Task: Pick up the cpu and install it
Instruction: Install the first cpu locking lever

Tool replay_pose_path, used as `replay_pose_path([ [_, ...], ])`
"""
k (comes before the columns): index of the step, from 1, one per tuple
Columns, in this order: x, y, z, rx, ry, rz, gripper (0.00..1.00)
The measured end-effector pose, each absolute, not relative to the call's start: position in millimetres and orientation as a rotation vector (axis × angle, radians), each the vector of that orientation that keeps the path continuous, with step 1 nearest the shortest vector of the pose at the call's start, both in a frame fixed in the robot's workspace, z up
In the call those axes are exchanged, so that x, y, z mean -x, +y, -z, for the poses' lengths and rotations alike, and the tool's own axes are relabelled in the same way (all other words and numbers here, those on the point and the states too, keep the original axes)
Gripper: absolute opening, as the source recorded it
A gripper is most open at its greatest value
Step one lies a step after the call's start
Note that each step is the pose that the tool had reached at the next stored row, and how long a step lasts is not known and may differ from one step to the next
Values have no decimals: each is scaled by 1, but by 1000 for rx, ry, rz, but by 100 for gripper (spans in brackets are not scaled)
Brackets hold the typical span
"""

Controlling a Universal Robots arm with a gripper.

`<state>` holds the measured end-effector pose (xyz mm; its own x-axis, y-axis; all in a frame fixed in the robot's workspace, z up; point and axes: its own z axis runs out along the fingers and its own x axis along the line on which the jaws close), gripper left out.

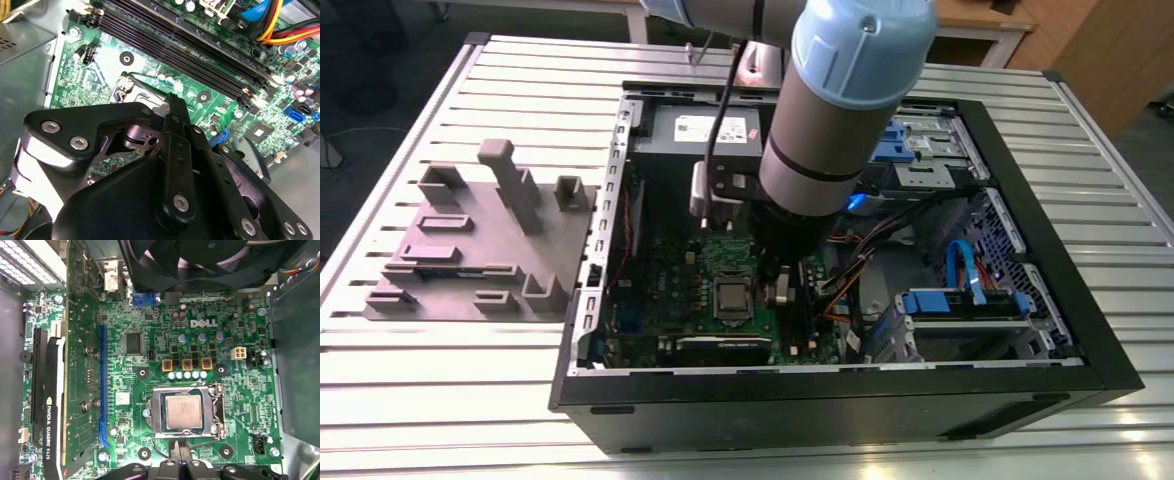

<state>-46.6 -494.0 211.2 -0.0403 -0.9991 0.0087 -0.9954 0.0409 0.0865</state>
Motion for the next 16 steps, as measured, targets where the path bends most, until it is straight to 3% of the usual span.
replay_pose_path([
  [16, 46, -498, -199, -2165, -2162, 67, 11],
])
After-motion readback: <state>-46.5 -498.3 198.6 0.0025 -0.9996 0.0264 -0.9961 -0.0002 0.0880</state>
